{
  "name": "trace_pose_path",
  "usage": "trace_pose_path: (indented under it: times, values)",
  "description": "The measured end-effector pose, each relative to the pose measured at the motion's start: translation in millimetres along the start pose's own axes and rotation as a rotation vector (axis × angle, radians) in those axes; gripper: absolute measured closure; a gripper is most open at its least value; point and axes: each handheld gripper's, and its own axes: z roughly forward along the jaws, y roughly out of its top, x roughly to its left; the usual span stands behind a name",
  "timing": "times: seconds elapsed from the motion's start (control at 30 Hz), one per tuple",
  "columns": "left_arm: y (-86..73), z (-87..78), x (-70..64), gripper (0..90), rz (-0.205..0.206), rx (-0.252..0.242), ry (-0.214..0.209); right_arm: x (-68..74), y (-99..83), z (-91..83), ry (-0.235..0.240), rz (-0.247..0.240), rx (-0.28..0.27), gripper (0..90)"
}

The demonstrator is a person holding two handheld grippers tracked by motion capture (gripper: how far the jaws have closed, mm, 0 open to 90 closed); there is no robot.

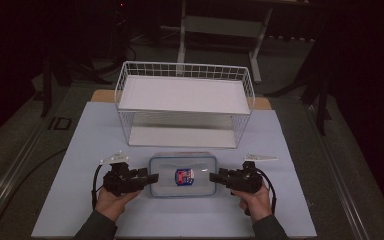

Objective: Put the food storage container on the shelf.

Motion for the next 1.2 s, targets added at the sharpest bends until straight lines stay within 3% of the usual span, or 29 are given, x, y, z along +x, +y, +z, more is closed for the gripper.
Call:
trace_pose_path:
  times: [0.23, 0.67, 1.2]
  values:
    - [8.1, -4.2, -6.4, 51.3, 0.022, -0.023, -0.007, 12.2, 11.8, -10.2, -0.022, -0.059, -0.029, 51.0]
    - [30.5, -16.0, -20.4, 51.4, 0.088, -0.065, -0.004, 27.7, 26.3, -22.6, -0.035, -0.106, -0.079, 50.8]
    - [73.0, -32.0, -37.9, 51.4, 0.162, -0.132, 0.001, 47.7, 61.3, -41.8, -0.042, -0.178, -0.149, 50.7]
